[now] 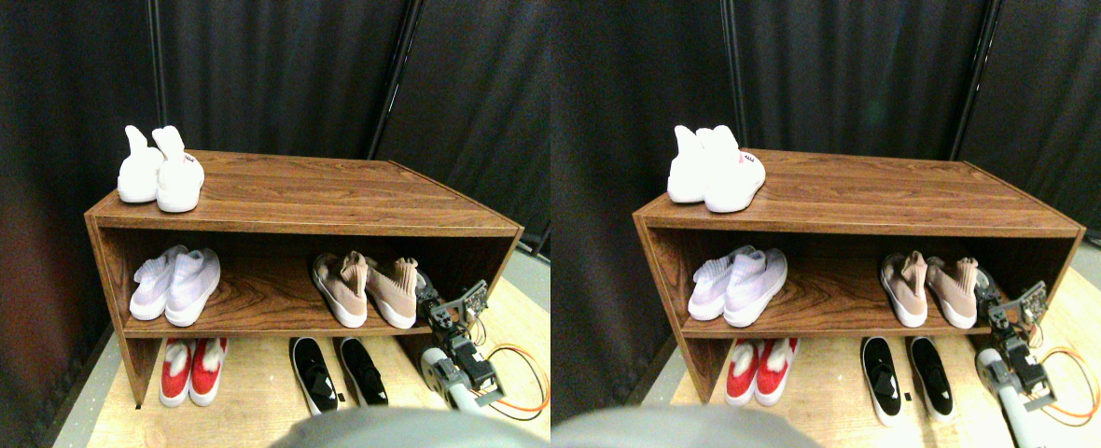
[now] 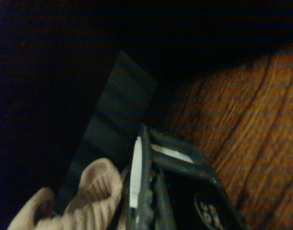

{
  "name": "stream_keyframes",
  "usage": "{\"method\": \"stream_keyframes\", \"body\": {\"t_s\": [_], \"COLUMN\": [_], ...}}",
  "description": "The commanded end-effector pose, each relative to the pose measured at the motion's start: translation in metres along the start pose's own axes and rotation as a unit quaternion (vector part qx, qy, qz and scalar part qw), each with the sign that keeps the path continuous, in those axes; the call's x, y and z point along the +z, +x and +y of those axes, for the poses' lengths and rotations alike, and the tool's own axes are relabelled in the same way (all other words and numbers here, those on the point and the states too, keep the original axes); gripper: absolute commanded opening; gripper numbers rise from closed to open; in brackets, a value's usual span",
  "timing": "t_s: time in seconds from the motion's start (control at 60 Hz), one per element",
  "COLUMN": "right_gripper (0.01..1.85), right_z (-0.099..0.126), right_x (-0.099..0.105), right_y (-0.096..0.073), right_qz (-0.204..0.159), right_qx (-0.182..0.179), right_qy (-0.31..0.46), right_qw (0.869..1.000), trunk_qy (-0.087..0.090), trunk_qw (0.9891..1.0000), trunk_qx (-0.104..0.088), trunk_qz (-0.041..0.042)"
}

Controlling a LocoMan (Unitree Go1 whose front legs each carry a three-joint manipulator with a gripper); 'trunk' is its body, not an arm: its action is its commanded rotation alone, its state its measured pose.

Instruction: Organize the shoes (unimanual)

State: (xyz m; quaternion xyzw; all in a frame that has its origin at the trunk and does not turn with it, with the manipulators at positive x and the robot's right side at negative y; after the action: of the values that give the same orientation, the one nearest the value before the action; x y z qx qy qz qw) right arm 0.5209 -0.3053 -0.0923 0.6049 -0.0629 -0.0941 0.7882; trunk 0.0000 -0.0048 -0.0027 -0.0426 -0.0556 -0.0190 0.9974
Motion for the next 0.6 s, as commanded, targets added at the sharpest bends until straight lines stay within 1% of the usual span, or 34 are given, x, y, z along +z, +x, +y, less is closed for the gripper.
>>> {"method": "stream_keyframes", "body": {"t_s": [0.017, 0.1, 0.133, 0.217, 0.283, 0.333, 0.45, 0.533, 0.583, 0.6], "right_gripper": [0.06, 0.06, 0.06, 0.06, 0.06, 0.06, 0.06, 0.06, 0.06, 0.06], "right_z": [-0.003, -0.008, -0.009, -0.01, -0.012, -0.013, -0.014, -0.014, -0.014, -0.014], "right_x": [-0.01, -0.02, -0.025, -0.031, -0.037, -0.04, -0.041, -0.041, -0.038, -0.037], "right_y": [-0.005, -0.01, -0.014, -0.017, -0.019, -0.019, -0.019, -0.019, -0.019, -0.018], "right_qz": [0.013, 0.01, 0.0, 0.001, 0.012, 0.014, 0.017, 0.011, -0.015, -0.019], "right_qx": [0.002, -0.01, -0.017, -0.022, -0.023, -0.021, -0.025, -0.028, -0.027, -0.027], "right_qy": [0.01, 0.025, 0.028, 0.024, 0.031, 0.024, 0.025, 0.019, -0.002, -0.006], "right_qw": [1.0, 1.0, 0.999, 0.999, 0.999, 0.999, 0.999, 0.999, 1.0, 0.999], "trunk_qy": [-0.012, -0.014, -0.014, -0.016, -0.016, -0.017, -0.018, -0.018, -0.018, -0.018], "trunk_qw": [0.9999, 0.9999, 0.9999, 0.9999, 0.9999, 0.9999, 0.9998, 0.9998, 0.9998, 0.9998], "trunk_qx": [0.002, 0.003, 0.003, 0.004, 0.004, 0.005, 0.006, 0.006, 0.006, 0.006], "trunk_qz": [-0.0019, -0.0027, -0.0026, -0.0033, -0.0022, -0.0008, -0.0009, -0.0009, -0.0009, -0.0009]}}
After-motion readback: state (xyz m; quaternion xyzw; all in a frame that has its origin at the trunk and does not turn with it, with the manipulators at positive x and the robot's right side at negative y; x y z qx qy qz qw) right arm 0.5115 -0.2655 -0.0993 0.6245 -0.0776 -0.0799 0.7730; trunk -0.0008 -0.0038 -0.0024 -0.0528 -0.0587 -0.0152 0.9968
